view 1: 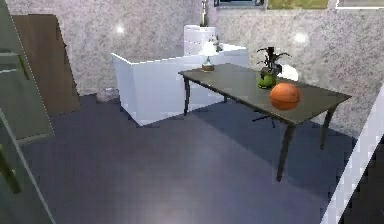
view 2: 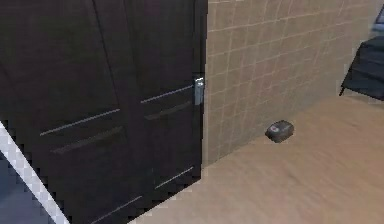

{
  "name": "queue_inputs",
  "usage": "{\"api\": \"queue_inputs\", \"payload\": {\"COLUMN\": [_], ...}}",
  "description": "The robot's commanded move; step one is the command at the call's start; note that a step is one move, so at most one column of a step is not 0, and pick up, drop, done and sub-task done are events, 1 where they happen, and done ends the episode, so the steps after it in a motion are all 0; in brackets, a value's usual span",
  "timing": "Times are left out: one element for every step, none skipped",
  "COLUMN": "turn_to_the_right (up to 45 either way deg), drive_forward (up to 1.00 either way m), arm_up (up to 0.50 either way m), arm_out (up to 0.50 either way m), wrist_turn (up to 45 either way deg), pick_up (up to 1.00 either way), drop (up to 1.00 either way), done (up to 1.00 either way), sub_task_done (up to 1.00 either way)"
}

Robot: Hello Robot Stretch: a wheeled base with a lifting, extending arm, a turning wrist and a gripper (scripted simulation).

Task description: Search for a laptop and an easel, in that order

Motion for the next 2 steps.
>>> {"api": "queue_inputs", "payload": {"turn_to_the_right": [0.0, -45.0], "drive_forward": [0.75, 0.00], "arm_up": [0.00, 0.00], "arm_out": [0.00, 0.00], "wrist_turn": [0.0, 0.0], "pick_up": [0.00, 0.00], "drop": [0.00, 0.00], "done": [0.00, 0.00], "sub_task_done": [0.00, 0.00]}}
